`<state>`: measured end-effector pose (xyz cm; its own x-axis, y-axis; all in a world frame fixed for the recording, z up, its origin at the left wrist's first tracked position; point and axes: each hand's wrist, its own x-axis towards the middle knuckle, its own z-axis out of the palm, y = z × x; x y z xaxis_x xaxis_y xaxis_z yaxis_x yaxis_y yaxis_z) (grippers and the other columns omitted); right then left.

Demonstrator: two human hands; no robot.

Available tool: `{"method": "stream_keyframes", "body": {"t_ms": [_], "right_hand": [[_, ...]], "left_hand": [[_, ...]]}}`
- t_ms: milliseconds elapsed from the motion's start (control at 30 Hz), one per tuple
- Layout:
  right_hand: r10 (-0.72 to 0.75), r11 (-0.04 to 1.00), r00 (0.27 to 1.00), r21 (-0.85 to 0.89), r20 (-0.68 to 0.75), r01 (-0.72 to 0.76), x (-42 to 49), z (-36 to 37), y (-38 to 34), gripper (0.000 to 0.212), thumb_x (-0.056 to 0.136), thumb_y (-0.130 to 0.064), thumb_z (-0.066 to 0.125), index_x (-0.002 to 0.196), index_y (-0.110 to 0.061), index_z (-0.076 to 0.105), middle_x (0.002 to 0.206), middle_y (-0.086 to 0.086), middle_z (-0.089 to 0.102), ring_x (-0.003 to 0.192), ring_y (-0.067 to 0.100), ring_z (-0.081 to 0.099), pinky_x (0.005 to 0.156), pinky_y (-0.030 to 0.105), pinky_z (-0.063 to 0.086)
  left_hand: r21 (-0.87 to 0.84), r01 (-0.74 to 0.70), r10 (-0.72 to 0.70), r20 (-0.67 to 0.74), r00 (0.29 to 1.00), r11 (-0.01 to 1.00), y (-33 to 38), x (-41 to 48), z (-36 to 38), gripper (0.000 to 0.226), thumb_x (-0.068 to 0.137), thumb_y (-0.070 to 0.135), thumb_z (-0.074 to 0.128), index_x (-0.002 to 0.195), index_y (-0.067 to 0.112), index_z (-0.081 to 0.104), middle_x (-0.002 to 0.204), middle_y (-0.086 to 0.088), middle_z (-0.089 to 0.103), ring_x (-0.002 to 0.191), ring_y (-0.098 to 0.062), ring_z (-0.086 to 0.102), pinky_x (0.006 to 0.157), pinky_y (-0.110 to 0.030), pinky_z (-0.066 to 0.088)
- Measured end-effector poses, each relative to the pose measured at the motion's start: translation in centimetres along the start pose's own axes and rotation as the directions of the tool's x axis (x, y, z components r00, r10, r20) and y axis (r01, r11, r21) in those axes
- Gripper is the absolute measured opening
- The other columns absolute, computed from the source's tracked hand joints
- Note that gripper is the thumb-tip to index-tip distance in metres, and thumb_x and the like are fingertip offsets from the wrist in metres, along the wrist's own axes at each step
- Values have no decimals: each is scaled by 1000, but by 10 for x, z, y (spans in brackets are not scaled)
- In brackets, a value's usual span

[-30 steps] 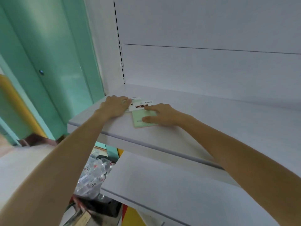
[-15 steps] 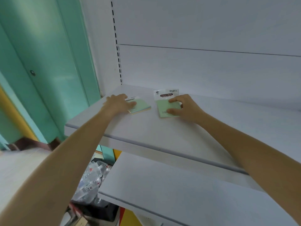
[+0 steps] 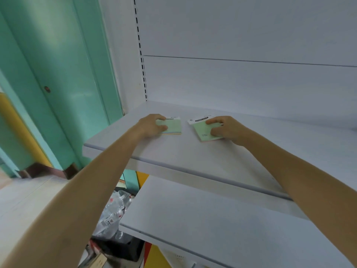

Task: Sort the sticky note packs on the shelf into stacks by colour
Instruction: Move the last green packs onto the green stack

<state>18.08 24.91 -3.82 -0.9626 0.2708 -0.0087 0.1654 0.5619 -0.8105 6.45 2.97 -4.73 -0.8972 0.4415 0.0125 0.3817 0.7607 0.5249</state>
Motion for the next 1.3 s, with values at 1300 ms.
{"method": "stream_keyframes", "body": {"t_ms": [1300], "right_hand": [[252,935,775,354,-580,-38,-277,-368,227,50,82,4,48,131,-4,48,118,10,51,95,18,45,80,32,37]], "left_hand": [[-686,-337,307,-171,936,645,432,-94,225,21,73,8,44,77,29,47,85,2,44,87,-15,39,78,-33,40]]}}
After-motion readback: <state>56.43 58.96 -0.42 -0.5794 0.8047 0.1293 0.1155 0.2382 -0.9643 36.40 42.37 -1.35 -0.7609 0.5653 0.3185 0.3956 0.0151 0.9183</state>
